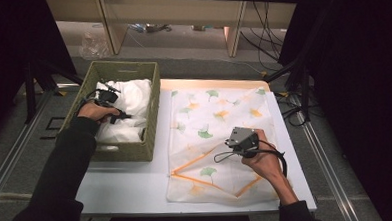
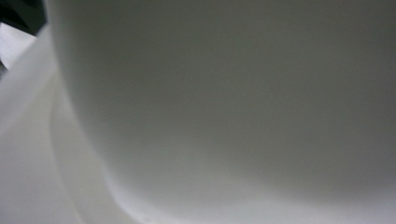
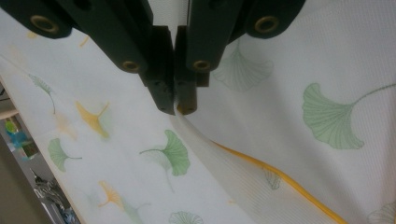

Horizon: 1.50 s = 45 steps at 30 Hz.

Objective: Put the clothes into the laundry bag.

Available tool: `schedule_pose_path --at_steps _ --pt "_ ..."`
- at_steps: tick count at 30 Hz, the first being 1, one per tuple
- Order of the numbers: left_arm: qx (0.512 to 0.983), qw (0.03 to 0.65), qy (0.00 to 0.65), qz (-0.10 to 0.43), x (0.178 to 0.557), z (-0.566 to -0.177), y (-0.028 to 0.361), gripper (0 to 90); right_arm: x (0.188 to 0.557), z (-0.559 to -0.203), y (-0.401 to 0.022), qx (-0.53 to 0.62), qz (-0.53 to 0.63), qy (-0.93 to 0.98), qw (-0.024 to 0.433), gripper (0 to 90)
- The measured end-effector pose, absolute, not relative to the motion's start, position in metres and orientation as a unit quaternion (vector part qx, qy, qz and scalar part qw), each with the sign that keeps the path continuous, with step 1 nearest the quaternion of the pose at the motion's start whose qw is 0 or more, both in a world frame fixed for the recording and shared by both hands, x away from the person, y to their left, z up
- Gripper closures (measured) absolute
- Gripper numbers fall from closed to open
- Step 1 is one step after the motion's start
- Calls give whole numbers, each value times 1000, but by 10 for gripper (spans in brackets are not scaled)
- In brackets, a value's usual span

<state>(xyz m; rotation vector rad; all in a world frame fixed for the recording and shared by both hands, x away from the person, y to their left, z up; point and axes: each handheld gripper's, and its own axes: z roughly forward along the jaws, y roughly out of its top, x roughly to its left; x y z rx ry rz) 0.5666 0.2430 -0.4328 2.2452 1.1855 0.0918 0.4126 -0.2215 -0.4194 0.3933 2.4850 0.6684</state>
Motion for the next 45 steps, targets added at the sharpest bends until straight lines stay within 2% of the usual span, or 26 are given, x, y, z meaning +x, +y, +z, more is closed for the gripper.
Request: schedule_pose_path --at_steps 1,2,4,5,9,13,14,15,17,21,22,23,24,25,26,27,28,29,33,37,45 --pt "848 300 436 29 566 -433 242 550 412 -420 -221 148 252 920 261 896" --pt "849 278 446 60 566 -434 237 506 412 -421 -220 145 252 920 261 896" --pt "844 268 459 75 567 -434 234 393 412 -421 -220 151 253 920 260 896" --pt "841 258 466 92 568 -433 232 393 412 -421 -220 151 253 920 260 896" --pt "835 223 484 138 569 -430 225 198 412 -421 -220 144 252 920 262 896" --pt "828 201 496 168 571 -434 230 122 411 -421 -220 149 252 921 257 896" --pt "821 197 507 173 572 -442 232 42 411 -421 -220 149 251 921 257 896" --pt "821 197 507 173 572 -442 232 0 411 -421 -220 149 251 921 257 896" --pt "824 204 498 177 572 -457 232 0 410 -421 -219 148 252 921 257 896" --pt "829 200 496 164 573 -460 231 0 410 -422 -219 148 252 921 256 896" --pt "822 209 505 161 573 -461 230 40 410 -422 -219 148 251 922 256 896" --pt "824 210 505 149 574 -459 231 40 410 -422 -219 148 251 922 256 896" --pt "821 213 511 141 572 -456 231 193 410 -422 -219 147 251 922 257 896" --pt "821 213 511 141 572 -456 231 269 410 -422 -219 147 251 922 257 896" --pt "823 217 507 137 572 -455 230 339 410 -422 -218 149 251 921 257 896" --pt "826 214 502 137 572 -452 231 339 410 -422 -218 149 251 921 257 896" --pt "823 222 505 133 571 -452 232 385 410 -422 -218 147 251 922 257 896" --pt "816 236 514 122 573 -448 239 468 410 -421 -219 148 251 921 258 896" --pt "792 260 542 106 572 -447 243 527 412 -420 -221 134 250 922 265 896" --pt "778 282 552 103 572 -442 248 549 414 -422 -221 138 247 922 263 896" --pt "768 320 543 109 568 -421 263 579 413 -421 -221 137 248 922 263 896"
